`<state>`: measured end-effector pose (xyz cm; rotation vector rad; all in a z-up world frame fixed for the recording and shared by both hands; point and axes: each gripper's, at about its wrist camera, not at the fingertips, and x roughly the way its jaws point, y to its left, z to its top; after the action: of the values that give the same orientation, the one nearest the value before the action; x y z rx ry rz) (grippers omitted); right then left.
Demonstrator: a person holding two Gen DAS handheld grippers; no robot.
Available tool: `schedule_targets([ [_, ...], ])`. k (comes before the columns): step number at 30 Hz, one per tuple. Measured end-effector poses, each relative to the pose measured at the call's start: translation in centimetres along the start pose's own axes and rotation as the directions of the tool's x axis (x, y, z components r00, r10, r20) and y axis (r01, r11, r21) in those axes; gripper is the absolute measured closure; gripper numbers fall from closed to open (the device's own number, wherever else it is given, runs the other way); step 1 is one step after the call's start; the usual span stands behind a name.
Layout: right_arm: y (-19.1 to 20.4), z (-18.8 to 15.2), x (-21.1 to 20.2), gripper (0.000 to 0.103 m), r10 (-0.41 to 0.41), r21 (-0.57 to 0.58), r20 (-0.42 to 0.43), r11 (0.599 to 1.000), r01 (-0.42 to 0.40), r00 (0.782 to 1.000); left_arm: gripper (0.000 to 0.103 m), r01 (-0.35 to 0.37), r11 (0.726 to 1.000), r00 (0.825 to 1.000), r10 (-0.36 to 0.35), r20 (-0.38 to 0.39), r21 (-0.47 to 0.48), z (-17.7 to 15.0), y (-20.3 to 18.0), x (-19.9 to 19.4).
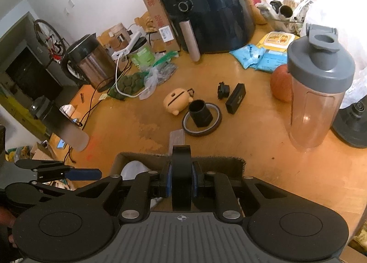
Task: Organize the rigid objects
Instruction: 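Lower the stick and tape roll into the box and open both grippers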
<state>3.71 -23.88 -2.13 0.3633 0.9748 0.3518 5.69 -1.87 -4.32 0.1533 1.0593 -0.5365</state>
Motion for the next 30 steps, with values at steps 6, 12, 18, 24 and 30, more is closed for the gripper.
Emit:
schedule_targets([
  [6, 0.9, -0.6, 0.8, 0.083, 0.019, -0.027, -0.048, 0.999, -0.020, 0.999, 0.050, 0.002, 0.999, 1.000, -0.001, 0.013, -0.049, -0.8, 0.2, -0.6],
  [12, 2.3, -1.0, 1.3, 0.082, 0.007, -0.101, -0.079, 0.995, -0.015, 0.997, 0.050, -0.002, 0.997, 1.000, 0.003, 0.018, -0.079, -1.6, 0.4, -1.1],
  [18, 4.7, -1.5, 1.6, 0.045, 0.068, -0.209, -0.090, 0.974, -0.085, 0.994, 0.050, 0.032, 0.993, 0.998, -0.027, 0.051, -0.116, -2.1, 0.6, -1.7],
  [24, 4.4, -1.6, 1.5, 0.012, 0.037, -0.193, -0.074, 0.980, -0.050, 0.997, 0.050, 0.039, 0.991, 0.999, -0.033, 0.043, -0.130, -2.7, 0.4, -1.6],
  [30, 3.8, -1.5, 1.4, 0.006, 0.012, -0.179, -0.064, 0.984, -0.023, 0.998, 0.050, 0.057, 0.988, 0.998, -0.053, 0.035, -0.143, -2.9, 0.4, -1.2],
])
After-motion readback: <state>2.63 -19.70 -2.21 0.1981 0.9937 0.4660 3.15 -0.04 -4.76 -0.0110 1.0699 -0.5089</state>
